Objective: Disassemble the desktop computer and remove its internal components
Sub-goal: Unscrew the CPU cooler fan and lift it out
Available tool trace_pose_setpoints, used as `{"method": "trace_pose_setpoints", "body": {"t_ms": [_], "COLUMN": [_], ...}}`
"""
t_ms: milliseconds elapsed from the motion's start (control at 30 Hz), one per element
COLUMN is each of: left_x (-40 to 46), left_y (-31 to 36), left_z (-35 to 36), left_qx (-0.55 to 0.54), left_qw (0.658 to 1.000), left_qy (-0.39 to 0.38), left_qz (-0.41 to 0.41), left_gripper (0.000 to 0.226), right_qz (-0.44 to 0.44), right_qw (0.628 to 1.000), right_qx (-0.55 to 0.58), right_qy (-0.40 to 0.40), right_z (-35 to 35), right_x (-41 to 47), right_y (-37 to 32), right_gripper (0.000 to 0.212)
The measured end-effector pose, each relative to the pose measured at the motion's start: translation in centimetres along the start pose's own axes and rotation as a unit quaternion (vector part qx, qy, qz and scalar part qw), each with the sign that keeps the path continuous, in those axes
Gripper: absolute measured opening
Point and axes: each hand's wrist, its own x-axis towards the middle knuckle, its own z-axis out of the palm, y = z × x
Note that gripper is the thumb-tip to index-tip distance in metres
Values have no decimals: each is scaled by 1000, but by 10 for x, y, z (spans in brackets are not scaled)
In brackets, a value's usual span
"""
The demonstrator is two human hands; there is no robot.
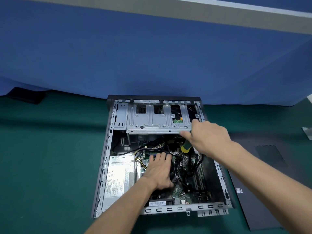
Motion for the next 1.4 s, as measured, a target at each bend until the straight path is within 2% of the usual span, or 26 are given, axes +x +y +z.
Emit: {"method": "trace_pose_setpoints", "body": {"t_ms": [67,133,233,267,333,400,500,533,600,667,733,800,867,933,967,1000,1067,1100,1200,1233,1333,1400], "left_x": [0,0,0,0,-1,0,1,0,1,2,2,2,2,3,3,3,2,2,2,3,3,3], "left_y": [0,0,0,0,0,0,0,0,0,-1,-1,-1,-1,-1,-2,-1,-2,-1,-1,-1,-1,-2], "left_z": [0,0,-1,0,0,0,0,1,2,3,3,4,5,5,4,4,4,4,4,4,4,5], "left_qx": [0,2,-2,-2,-3,-3,-4,-2,0,0,-2,-1,2,2,1,0,-1,-1,-3,-4,-6,-6], "left_qw": [1000,1000,1000,1000,1000,1000,1000,1000,1000,1000,1000,1000,1000,1000,1000,1000,1000,1000,1000,1000,1000,1000], "left_qy": [0,3,0,-1,-1,-1,-1,0,2,7,6,7,6,10,12,10,6,6,5,8,4,3], "left_qz": [2,3,4,4,3,2,2,2,1,0,1,-1,-1,2,4,5,5,4,5,5,5,4], "left_gripper": [82,81,83,83,83,83,85,84,83,81,82,84,85,85,85,85,85,84,81,80,80,80], "right_qz": [-42,-59,-9,-16,-65,-79,-8,-12,-85,-125,-63,23,-2,-52,-53,-39,6,1,-61,-56,2,-28], "right_qw": [996,993,999,999,994,988,998,995,993,992,997,995,995,997,996,998,997,997,993,993,997,998], "right_qx": [67,82,-25,-14,85,122,-31,-68,-44,33,29,-46,-41,45,64,54,-2,-3,102,101,-5,46], "right_qy": [-45,-60,30,31,-26,-56,51,78,71,12,17,86,96,39,14,21,78,79,4,2,79,42], "right_z": [1,3,5,5,4,5,8,9,12,11,12,10,13,15,14,14,11,10,11,11,10,11], "right_x": [1,-2,-4,-3,-1,-2,-5,-5,-5,-5,-5,-3,-2,-3,-4,-4,-3,-2,-3,-5,-7,-5], "right_y": [1,0,1,5,10,10,7,7,6,1,-3,-3,0,0,0,1,6,8,9,8,6,7], "right_gripper": [19,19,35,33,15,20,46,46,32,20,33,51,42,21,22,29,40,39,16,18,38,26]}}
